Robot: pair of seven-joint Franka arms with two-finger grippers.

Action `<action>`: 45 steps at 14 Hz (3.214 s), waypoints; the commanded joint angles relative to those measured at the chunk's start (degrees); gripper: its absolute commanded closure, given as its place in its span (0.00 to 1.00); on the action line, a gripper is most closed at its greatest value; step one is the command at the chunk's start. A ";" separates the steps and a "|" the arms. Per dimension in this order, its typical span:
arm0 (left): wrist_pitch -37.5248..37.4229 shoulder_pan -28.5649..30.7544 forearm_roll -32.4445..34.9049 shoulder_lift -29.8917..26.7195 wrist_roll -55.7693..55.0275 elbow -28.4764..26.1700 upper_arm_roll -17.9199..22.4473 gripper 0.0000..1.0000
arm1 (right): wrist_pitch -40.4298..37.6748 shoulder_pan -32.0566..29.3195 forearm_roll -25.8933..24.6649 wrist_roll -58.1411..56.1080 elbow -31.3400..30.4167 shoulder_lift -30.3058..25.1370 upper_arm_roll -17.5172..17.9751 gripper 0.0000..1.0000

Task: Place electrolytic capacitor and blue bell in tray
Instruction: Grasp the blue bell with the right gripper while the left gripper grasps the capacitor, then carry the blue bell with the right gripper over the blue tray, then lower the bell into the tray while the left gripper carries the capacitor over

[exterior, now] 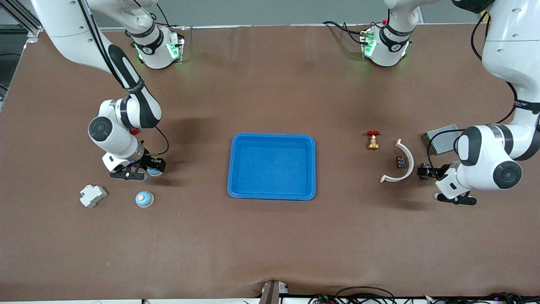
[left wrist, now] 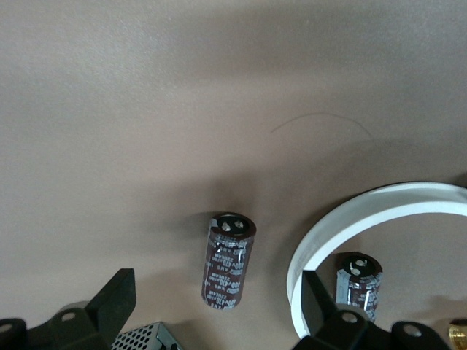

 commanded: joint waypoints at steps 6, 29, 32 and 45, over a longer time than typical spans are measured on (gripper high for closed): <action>3.50 0.93 0.93 -0.88 0.25 -3.63 -0.16 0.00 | -12.66 4.66 0.83 10.49 6.69 -2.01 0.31 1.00; 4.56 1.37 0.84 1.14 -0.27 -1.62 -0.25 1.00 | -14.80 34.46 -0.14 65.00 23.66 7.38 0.84 1.00; -0.25 0.50 0.58 0.35 -0.19 2.85 -0.33 1.00 | -13.03 34.46 -0.31 65.00 23.83 9.23 0.75 1.00; -10.91 -13.64 -4.52 -0.79 -48.40 19.04 -3.06 1.00 | -12.76 35.43 -2.77 67.90 27.18 12.84 0.22 1.00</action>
